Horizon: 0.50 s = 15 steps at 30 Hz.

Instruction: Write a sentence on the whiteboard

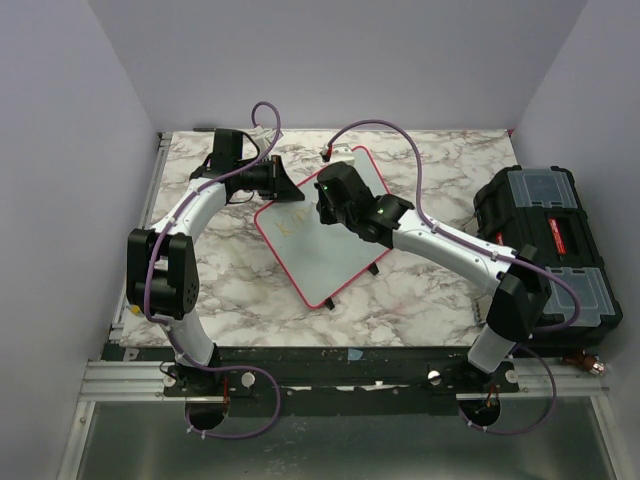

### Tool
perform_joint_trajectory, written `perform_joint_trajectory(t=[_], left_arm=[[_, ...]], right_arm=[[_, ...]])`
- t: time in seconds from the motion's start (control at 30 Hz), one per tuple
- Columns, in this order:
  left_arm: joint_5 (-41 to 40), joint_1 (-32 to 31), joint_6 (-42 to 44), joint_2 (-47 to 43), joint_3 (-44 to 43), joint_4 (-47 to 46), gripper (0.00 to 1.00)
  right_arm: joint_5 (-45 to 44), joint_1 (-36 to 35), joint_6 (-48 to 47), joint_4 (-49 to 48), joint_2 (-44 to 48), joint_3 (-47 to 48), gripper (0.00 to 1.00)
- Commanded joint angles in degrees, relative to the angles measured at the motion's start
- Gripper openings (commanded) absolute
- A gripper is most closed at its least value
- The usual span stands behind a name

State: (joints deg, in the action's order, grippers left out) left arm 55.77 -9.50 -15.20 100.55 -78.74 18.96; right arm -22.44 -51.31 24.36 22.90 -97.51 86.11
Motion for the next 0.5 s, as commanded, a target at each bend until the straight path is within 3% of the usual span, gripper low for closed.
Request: perform_joint_trajectory(t=[0.0,0.47], left_arm=[[-1.2,-1.31,4.83,-0.97,1.32,2.14,0.0],[-1.28,-1.29,4.92,-1.09,1.24,2.31,0.0]], right_arm=[[3.57,0.13,-0.43,-0.75,-1.27,0.7,0.01],[6.46,0.16,-0.26,-0.75,0.45,-3.91,0.01]])
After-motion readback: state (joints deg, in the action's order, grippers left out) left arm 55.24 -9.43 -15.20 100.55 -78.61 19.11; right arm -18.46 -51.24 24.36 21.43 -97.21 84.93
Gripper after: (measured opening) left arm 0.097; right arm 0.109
